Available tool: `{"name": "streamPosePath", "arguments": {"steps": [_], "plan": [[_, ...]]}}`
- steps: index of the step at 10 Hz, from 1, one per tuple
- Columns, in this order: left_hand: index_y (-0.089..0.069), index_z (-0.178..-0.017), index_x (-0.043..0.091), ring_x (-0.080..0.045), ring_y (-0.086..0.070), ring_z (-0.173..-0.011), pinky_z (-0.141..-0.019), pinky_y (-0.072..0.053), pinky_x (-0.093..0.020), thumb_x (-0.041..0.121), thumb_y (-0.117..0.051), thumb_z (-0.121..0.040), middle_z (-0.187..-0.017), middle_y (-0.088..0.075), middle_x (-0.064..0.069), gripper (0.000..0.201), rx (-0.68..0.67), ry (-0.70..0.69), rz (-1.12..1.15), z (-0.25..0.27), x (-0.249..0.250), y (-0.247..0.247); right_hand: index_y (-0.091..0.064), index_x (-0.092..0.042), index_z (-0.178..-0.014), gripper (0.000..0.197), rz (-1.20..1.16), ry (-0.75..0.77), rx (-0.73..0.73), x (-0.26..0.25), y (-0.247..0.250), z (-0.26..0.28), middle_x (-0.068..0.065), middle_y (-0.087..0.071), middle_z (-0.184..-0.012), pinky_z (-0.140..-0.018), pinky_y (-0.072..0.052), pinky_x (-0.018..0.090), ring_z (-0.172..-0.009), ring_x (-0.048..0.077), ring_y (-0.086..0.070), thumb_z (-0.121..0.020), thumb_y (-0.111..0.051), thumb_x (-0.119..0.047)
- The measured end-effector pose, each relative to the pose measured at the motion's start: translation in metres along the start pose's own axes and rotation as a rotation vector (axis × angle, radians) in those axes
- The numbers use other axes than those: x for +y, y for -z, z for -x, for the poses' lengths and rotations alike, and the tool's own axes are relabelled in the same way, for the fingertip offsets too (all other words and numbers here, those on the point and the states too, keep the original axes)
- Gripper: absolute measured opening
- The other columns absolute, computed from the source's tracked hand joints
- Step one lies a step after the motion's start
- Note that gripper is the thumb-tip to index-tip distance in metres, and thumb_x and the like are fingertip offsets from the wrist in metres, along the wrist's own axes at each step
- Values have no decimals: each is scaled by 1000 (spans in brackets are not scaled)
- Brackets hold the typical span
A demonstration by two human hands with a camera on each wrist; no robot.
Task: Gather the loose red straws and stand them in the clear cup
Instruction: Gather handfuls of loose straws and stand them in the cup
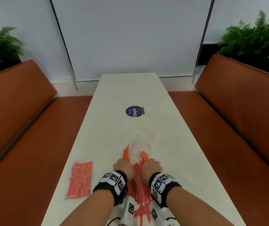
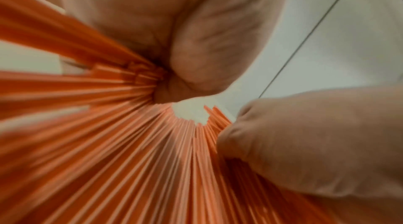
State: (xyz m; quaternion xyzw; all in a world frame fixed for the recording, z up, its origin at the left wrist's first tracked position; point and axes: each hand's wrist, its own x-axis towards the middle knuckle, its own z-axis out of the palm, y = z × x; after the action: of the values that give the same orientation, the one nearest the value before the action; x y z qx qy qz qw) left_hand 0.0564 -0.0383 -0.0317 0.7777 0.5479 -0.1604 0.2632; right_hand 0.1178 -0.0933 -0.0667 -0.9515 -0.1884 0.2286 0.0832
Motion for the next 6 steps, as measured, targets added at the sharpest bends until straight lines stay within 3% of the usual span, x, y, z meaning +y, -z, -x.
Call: {"name": "streamPosePath", "arguments": {"steps": [1, 2, 3, 4, 5, 6], "plan": [[-47, -133, -5, -31, -54, -124, -103, -47, -35, 10, -42, -96, -135, -54, -18, 40, -9, -83, 98, -6, -7, 2, -45, -3, -125, 30, -102, -12, -1, 6, 9, -4, 13, -52, -131, -100, -45, 31, -120, 24, -53, -96, -38, -11], [-58, -122, -8, -32, -61, -105, -82, -52, -32, 7, -45, -93, -122, -63, -23, 35, -18, -111, 194, -10, -14, 8, -43, 2, -125, 31, -250, 4, -29, 14, 22, -6, 15, -56, -128, -96, -51, 33, -115, 27, -59, -95, -40, -8], [-64, -87, -6, -29, -58, -104, -79, -46, -27, -1, -40, -95, -71, -54, -13, 26, -141, -200, -7, 6, -18, 21, -41, 4, -124, 31, -369, 56, -16, 24, 33, -6, 17, -59, -119, -79, -53, 32, -98, 27, -63, -95, -38, -7], [-36, -58, 14, -20, -55, -88, -72, -43, -23, -2, -39, -97, -62, -34, 2, 43, -170, -135, 289, 6, -19, 21, -42, 0, -107, 15, -506, 175, 41, 33, 43, -7, 8, -54, -86, -52, -43, 26, -64, 16, -52, -96, -36, -8], [-39, -65, 19, -15, -49, -65, -72, -51, -31, -2, -42, -92, -72, -48, -2, 34, -54, -83, 825, -9, -29, 9, -36, -10, -87, 11, -700, 342, 111, 31, 67, -10, 2, -44, -72, -59, -50, 42, -59, 16, -45, -98, -37, -12], [-45, -87, 14, -21, -54, -78, -85, -54, -43, 3, -41, -91, -97, -56, -14, 13, -101, -110, 897, -6, -29, 11, -34, -14, -84, 17, -989, 462, 131, 11, 105, -11, 1, -39, -69, -57, -45, 34, -57, 12, -39, -100, -35, -14]]}}
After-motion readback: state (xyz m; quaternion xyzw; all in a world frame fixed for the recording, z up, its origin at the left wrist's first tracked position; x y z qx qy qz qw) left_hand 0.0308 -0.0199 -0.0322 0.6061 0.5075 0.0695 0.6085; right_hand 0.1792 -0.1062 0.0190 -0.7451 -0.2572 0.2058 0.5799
